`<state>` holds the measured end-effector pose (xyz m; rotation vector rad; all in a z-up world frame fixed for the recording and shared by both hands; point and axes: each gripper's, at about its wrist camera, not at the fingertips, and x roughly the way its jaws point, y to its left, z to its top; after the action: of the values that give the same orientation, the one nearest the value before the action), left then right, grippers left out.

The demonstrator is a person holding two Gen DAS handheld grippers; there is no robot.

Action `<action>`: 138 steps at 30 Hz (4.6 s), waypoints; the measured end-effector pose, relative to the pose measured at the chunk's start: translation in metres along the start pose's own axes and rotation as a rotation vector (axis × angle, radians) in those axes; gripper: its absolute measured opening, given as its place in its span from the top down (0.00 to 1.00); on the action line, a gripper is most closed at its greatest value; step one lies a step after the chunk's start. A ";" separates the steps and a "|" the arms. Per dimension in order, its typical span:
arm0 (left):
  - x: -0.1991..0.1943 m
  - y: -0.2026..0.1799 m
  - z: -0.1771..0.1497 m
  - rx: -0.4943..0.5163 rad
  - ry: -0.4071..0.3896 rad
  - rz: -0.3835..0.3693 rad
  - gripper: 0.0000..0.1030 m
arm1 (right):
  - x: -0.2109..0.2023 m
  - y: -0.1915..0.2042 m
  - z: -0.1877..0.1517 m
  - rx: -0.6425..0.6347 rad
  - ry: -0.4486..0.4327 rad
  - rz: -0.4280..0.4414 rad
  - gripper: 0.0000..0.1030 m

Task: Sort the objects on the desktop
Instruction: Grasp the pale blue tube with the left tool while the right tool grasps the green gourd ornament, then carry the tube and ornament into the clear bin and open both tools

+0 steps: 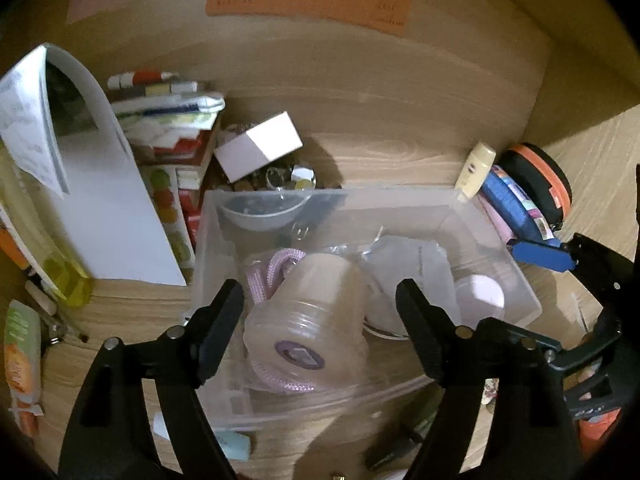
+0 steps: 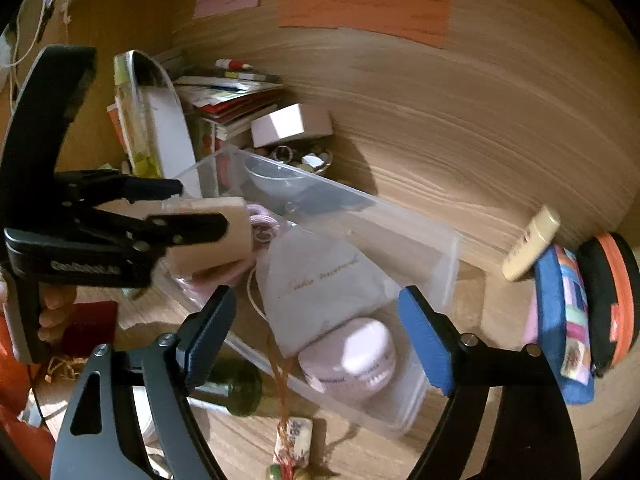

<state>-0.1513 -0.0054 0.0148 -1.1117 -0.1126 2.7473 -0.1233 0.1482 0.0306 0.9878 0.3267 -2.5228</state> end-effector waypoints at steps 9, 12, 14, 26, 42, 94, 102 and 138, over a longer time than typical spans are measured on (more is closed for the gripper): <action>-0.035 0.002 -0.011 0.057 -0.028 0.100 0.14 | -0.027 -0.018 -0.019 0.109 -0.025 0.047 0.21; -0.046 0.011 -0.019 0.057 -0.028 0.128 0.14 | -0.034 -0.021 -0.025 0.137 -0.031 0.044 0.21; -0.051 0.019 -0.025 0.054 -0.019 0.139 0.14 | -0.037 -0.023 -0.030 0.153 -0.030 0.055 0.21; -0.061 0.064 -0.051 -0.012 0.052 0.250 0.14 | -0.042 -0.033 -0.064 0.228 0.019 0.012 0.21; -0.015 0.067 -0.091 0.028 0.243 0.152 0.14 | -0.022 -0.029 -0.098 0.255 0.122 0.028 0.21; -0.064 0.057 -0.076 -0.004 0.040 0.100 0.29 | -0.058 -0.018 -0.056 0.218 -0.071 0.013 0.62; -0.072 0.035 -0.049 0.053 -0.014 0.095 0.29 | -0.037 -0.032 -0.025 0.217 -0.067 0.000 0.62; -0.015 -0.013 -0.025 0.170 0.075 0.111 0.29 | 0.029 -0.010 -0.008 0.122 0.032 0.105 0.62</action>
<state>-0.1218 0.0051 0.0086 -1.2045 0.1949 2.7436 -0.1428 0.1512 0.0054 1.0638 0.1275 -2.4582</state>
